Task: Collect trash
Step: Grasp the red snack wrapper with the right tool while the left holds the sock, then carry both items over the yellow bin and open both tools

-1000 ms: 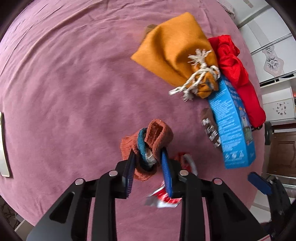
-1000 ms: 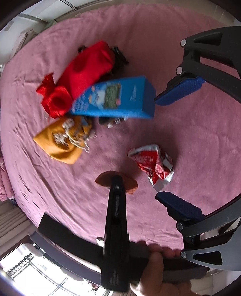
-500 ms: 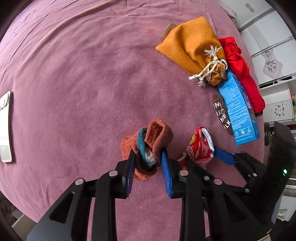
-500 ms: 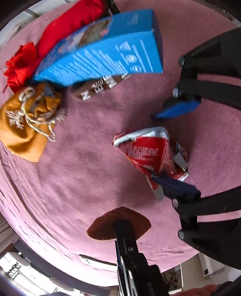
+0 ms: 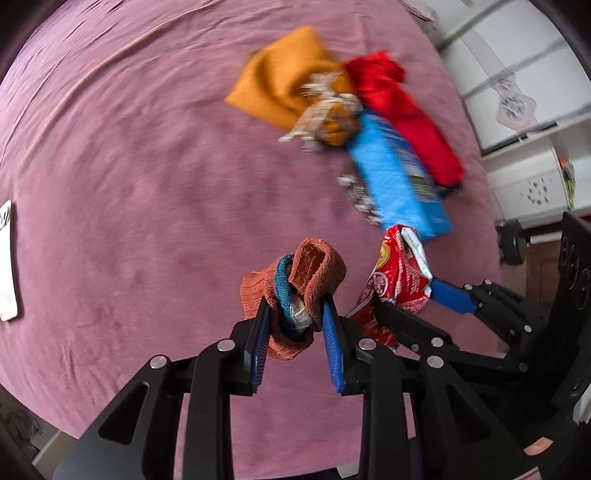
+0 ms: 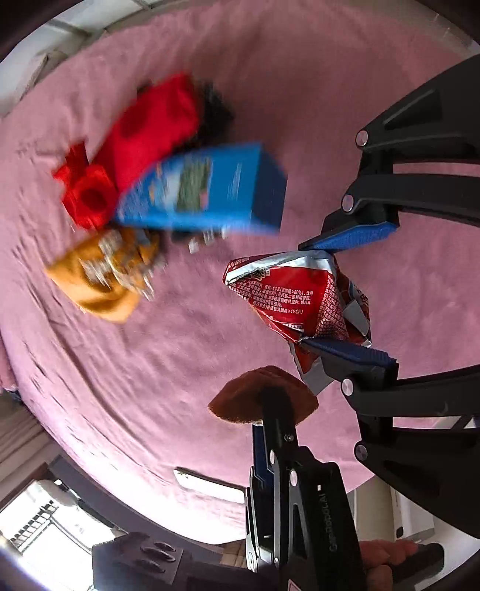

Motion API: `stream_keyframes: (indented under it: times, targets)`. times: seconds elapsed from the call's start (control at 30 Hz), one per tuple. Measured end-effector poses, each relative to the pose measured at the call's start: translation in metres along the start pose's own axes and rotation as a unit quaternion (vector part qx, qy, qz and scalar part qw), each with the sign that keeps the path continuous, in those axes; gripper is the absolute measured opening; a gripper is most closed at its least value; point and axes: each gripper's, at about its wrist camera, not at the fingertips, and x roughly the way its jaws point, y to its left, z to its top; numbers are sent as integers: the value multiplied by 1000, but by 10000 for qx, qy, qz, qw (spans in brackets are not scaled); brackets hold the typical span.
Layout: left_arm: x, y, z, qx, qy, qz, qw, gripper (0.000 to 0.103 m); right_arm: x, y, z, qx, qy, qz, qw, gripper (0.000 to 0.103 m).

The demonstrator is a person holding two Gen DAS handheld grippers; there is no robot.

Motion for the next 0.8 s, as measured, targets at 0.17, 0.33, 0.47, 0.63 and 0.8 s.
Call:
stream_keyframes:
  times: [0.17,0.33,0.47,0.63,0.8]
  targets:
    - [-10,-56,-2,461,9,-114,9989,28,-39,-39,-20,204,-193,-164,9995,44]
    - [-19,-117,-2,922,32,-230,9955,28,-75,-82,-42,514,-436,-359,9971,44]
    - [-13,-173,-1,1205,102,-376,9919,28,-98,-120,-60,827,-566,-524,9936,44]
    - [5,-238,-3,1552,216,-512,9863,28,-132,-176,-89,1225,-688,-728,9874,44]
    - [26,-304,-4,1902,367,-597,9792,28,-148,-231,-114,1606,-700,-863,9808,44]
